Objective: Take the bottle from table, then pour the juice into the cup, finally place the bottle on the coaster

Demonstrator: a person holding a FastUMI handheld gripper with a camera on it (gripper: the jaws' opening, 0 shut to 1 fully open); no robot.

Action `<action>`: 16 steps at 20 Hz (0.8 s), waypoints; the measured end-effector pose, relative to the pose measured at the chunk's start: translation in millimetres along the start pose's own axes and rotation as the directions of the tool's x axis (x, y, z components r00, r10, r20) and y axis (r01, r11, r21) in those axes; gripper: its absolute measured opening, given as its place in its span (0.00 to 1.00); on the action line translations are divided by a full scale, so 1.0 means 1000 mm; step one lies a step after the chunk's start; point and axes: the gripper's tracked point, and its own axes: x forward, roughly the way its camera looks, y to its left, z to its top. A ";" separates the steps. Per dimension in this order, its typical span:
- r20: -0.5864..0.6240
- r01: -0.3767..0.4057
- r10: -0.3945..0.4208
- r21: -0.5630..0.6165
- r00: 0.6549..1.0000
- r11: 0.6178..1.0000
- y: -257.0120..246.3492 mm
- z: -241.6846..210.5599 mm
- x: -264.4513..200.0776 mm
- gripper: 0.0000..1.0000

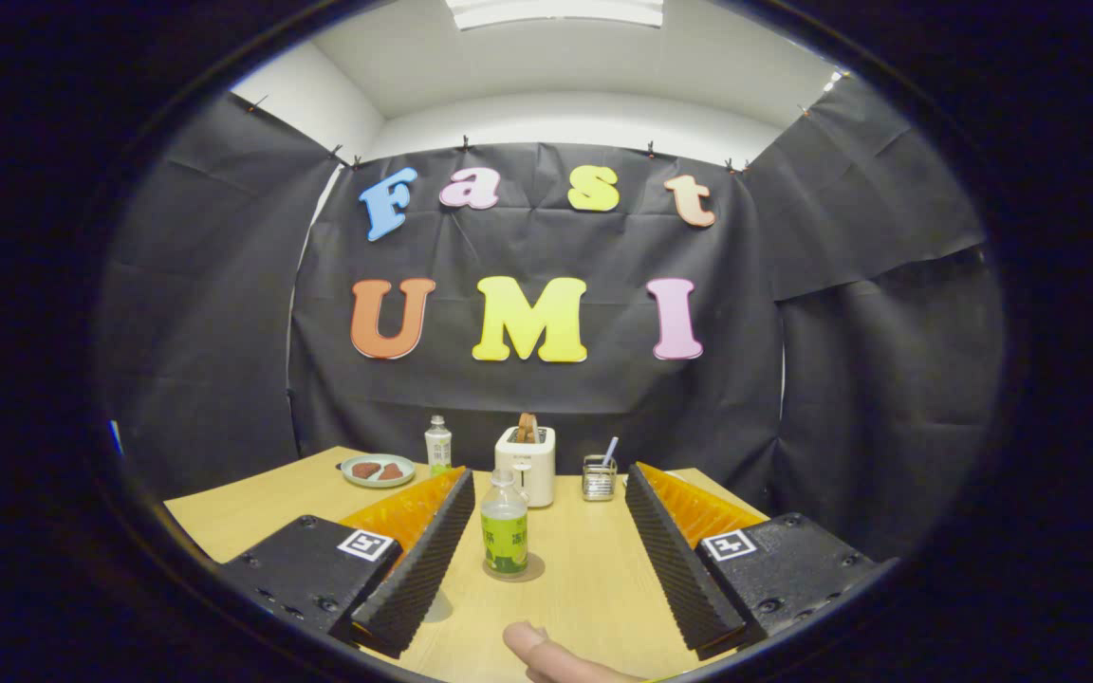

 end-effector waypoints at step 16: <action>-0.116 0.031 -0.020 0.096 0.993 0.995 -0.053 -0.032 -0.114 1.00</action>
